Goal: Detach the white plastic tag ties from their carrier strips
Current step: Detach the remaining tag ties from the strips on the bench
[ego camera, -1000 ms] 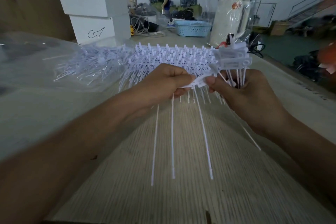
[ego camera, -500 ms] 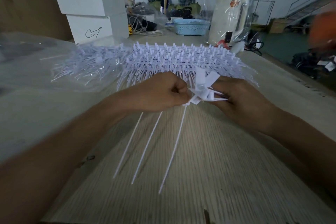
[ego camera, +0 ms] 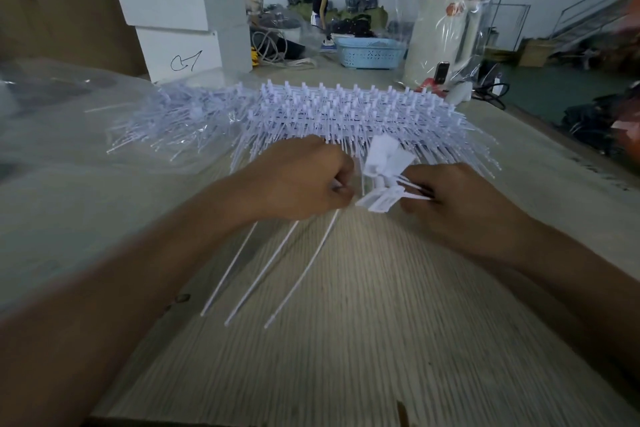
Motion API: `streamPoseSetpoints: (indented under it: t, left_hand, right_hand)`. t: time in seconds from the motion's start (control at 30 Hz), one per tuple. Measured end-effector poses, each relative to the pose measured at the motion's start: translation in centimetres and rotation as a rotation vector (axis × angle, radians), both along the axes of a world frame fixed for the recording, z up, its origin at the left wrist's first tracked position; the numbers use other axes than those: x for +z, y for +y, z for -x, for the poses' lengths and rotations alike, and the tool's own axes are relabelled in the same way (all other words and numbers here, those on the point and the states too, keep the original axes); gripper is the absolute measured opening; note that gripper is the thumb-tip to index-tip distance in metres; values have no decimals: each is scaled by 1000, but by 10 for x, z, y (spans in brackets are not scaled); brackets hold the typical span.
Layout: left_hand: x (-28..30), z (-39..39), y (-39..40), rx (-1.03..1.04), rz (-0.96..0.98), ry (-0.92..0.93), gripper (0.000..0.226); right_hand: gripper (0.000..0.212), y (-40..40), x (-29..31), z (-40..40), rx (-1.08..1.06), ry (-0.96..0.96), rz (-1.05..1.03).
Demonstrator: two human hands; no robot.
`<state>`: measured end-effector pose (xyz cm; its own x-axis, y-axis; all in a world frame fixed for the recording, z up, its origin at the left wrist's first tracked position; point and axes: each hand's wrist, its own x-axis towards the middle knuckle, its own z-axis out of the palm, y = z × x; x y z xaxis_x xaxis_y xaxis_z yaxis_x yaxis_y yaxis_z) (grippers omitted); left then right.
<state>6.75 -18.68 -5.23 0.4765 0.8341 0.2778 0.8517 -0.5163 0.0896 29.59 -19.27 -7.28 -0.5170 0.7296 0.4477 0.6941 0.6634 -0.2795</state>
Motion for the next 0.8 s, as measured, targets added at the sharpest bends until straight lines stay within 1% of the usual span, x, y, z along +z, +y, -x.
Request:
streamPoseSetpoints:
  t: [0.03,0.07,0.13,0.2,0.27,0.33,0.4,0.47,0.53,0.6,0.7,0.8]
  left_hand:
    - [0,1,1,-7,20,-47,35]
    - [0,1,2,-19,53,-127,34]
    - [-1,1,4,-47,115,-319,30]
    - [-1,-1,5,-67,167,-472,29]
    - [0,-3,2,-102,252,-575,25]
    - [1,-6,-1,-153,317,-651,19]
    - [3,-9,-3,-183,330,-697,16]
    - [4,-11,-4,-200,331,-723,16]
    - [4,-10,-5,-207,327,-721,16]
    - [5,-10,-6,-210,320,-729,17]
    - [7,-8,-6,-208,334,-767,16]
    - [5,-8,-7,-203,365,-725,12]
  right_hand:
    - [34,1,1,-2,-21,21,6]
    - [34,1,1,-2,-37,46,12]
    - [41,1,2,-3,-60,117,49]
    - [47,3,2,-3,-81,251,138]
    - [47,3,4,-2,-78,390,211]
    - [40,2,7,0,-104,487,224]
    - [36,2,10,2,-139,586,262]
    - [37,1,13,3,-176,672,379]
    - [40,-1,15,4,-198,714,477]
    - [40,-3,16,5,-194,753,524]
    - [34,-5,18,6,-209,835,520]
    - [29,-2,21,1,-250,983,449]
